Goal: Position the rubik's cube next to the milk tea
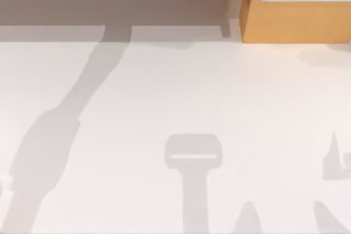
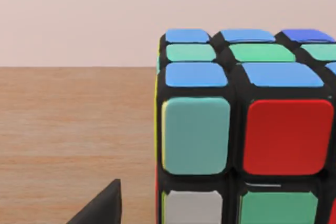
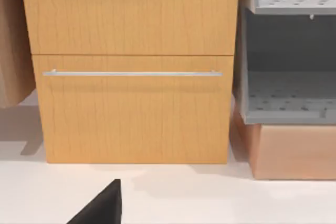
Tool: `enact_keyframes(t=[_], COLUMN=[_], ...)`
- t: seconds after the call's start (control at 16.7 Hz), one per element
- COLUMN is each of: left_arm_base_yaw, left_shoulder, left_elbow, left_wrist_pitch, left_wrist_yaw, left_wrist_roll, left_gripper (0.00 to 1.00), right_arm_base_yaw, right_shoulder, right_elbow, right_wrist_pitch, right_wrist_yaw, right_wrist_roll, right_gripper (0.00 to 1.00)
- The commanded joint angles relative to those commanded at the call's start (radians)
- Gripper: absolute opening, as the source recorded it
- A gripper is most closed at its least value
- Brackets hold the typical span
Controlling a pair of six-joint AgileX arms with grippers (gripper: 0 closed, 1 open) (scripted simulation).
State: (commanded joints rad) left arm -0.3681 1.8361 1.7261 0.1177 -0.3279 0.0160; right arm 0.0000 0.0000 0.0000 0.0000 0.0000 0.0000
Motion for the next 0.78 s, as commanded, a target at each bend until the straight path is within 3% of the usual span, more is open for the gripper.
enact_keyframes(t=[0.42,0.78], left_arm_base_yaw=[0.017,0.017], left_shoulder=[0.073,0.073], left_elbow=[0.089,0.089], left_wrist_pitch=[-0.019,-0.019], left_wrist_yaw=[0.018,0.018], left_wrist_roll=[0.000,0.000], left_gripper=[1.00,0.55], right_arm_base_yaw=[0.000,0.000], right_shoulder=[0.000,0.000], right_elbow=[0.000,0.000], right_wrist_pitch=[0.000,0.000], right_wrist_yaw=[0.000,0.000], right_wrist_roll=[0.000,0.000], right_gripper=[1.00,1.00])
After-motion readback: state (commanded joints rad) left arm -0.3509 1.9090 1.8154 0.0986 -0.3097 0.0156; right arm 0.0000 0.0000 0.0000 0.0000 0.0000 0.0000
